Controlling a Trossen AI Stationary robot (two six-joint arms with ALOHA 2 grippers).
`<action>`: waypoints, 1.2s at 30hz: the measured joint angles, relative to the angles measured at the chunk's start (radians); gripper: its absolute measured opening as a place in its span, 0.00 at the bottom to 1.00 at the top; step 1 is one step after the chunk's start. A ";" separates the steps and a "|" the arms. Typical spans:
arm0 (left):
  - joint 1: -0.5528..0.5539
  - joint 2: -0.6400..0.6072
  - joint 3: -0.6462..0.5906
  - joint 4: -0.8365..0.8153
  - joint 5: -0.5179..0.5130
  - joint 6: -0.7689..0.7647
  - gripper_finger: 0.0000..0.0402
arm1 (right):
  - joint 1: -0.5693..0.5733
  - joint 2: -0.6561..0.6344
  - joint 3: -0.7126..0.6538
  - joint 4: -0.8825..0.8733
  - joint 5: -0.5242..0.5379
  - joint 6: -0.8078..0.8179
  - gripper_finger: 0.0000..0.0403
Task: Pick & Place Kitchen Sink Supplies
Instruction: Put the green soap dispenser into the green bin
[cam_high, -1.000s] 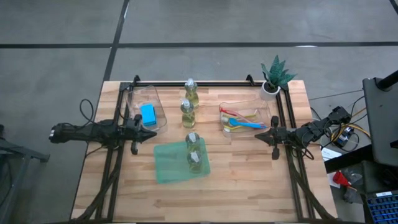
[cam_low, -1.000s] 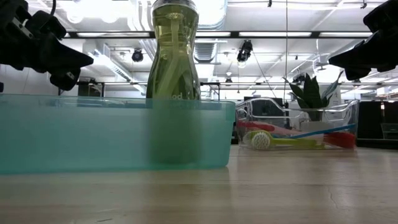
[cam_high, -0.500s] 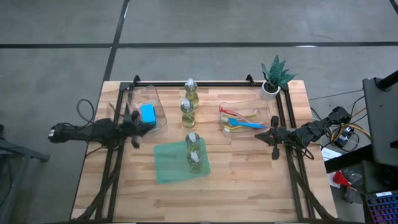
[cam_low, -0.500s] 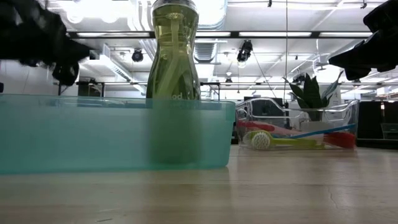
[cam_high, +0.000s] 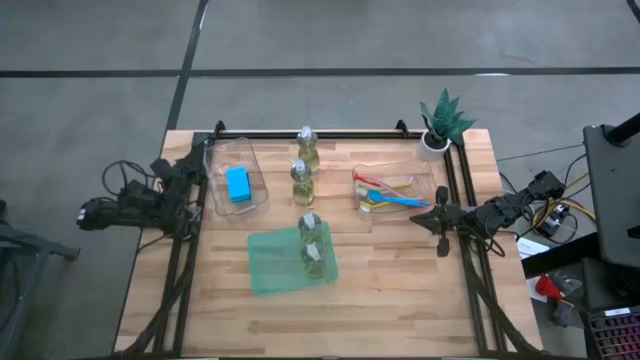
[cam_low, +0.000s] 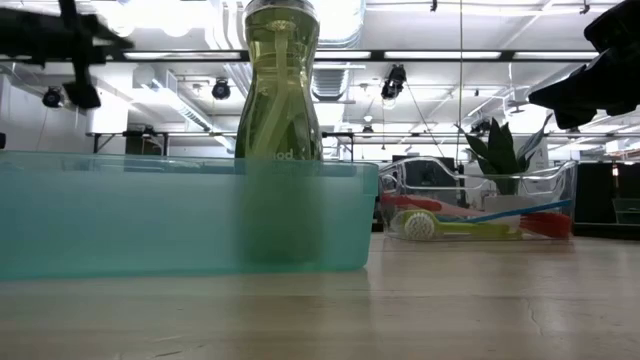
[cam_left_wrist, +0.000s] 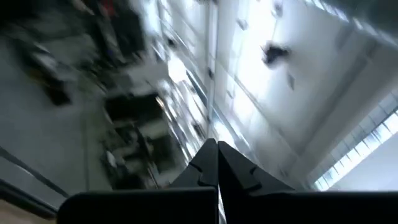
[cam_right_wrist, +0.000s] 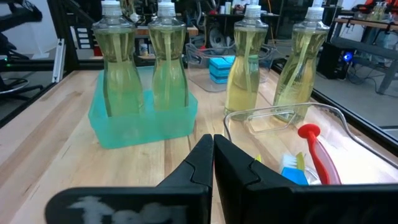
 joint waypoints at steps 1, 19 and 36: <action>0.000 0.028 0.017 -0.013 0.062 -0.001 0.00 | 0.000 0.000 0.000 0.000 0.000 0.000 0.02; 0.027 0.665 0.644 -0.873 0.420 0.189 0.28 | 0.000 0.000 0.000 0.000 0.000 0.000 0.02; 0.116 0.949 0.687 -0.941 0.596 0.325 0.82 | 0.000 0.000 0.000 0.000 -0.001 0.000 0.02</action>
